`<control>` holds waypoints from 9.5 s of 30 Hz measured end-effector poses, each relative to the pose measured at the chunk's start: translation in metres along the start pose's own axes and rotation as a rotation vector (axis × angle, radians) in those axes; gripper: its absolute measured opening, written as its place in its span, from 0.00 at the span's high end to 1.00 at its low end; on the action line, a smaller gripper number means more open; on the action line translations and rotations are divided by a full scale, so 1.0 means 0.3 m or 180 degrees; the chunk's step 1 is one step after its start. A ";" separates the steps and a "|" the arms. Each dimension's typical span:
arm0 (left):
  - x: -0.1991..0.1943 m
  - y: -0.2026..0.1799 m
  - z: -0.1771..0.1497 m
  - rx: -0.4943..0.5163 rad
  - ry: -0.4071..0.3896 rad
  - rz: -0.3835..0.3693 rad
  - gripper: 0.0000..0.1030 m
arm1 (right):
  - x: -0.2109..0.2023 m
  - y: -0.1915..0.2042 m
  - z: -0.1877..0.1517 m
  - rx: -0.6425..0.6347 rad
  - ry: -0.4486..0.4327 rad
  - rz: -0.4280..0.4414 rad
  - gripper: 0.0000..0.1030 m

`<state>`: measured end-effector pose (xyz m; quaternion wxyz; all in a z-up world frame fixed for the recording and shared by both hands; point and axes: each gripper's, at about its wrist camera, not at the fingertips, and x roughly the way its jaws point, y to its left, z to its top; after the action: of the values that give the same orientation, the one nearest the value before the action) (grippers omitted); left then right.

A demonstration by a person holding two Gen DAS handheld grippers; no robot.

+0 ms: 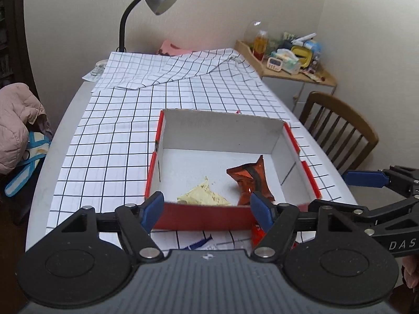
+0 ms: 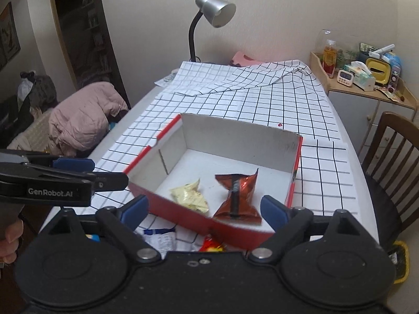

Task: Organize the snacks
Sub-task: 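Move both tools back toward the remaining snacks, then grasp the red-yellow chip bag with the right tool while the left tool grasps the blue cookie packet, then carry the chip bag with the right tool while the left tool carries the cookie packet over the box, then open both tools to drop the chip bag and cookie packet into the box, then move both tools back toward the light-blue packet and yellow wrapper, then grasp the light-blue packet with the right tool while the left tool grasps the yellow wrapper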

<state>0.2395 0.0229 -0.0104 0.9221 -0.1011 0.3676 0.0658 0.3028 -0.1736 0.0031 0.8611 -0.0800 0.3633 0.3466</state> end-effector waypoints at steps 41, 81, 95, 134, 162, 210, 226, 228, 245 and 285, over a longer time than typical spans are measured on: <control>0.151 0.389 -0.354 -0.0098 0.0844 0.0360 0.01 | 0.237 0.022 -0.303 0.0981 0.0494 -0.0475 0.01; 0.165 0.398 -0.390 -0.0130 0.0912 0.0301 0.63 | 0.203 0.023 -0.300 0.1696 0.0607 -0.0507 0.41; -0.014 0.341 -0.216 -0.0176 0.0520 0.0121 0.63 | 0.024 0.060 -0.195 0.1224 0.0332 -0.0326 0.41; 0.482 -0.025 0.301 0.0143 0.0731 0.0351 0.62 | 0.431 -0.196 0.186 0.0044 0.0642 -0.0244 0.41; 0.612 0.008 0.227 -0.0180 0.0942 0.0421 0.40 | 0.528 -0.174 0.165 -0.0240 0.0740 -0.0292 0.16; -0.175 0.153 -0.135 0.0000 0.0158 -0.0235 0.11 | -0.056 0.185 -0.122 0.0075 0.0117 0.0158 0.00; -0.132 0.243 -0.512 0.0035 0.0829 0.0008 0.04 | 0.054 0.324 -0.479 -0.0049 0.0846 0.0195 0.02; -0.128 0.242 -0.544 0.0072 0.0866 0.0037 0.04 | 0.070 0.344 -0.507 -0.0125 0.0921 0.0204 0.03; -0.023 0.231 -0.677 0.0105 0.1088 0.0137 0.13 | 0.203 0.497 -0.626 -0.0941 0.1025 0.0189 0.14; -0.064 0.246 -0.619 0.0005 0.0946 -0.0113 0.65 | 0.132 0.401 -0.532 -0.0280 0.0769 0.0158 0.59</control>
<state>0.0879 0.0499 -0.1390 0.8586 -0.1156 0.4983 0.0334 0.1526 -0.1244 -0.1256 0.7979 -0.1500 0.4506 0.3712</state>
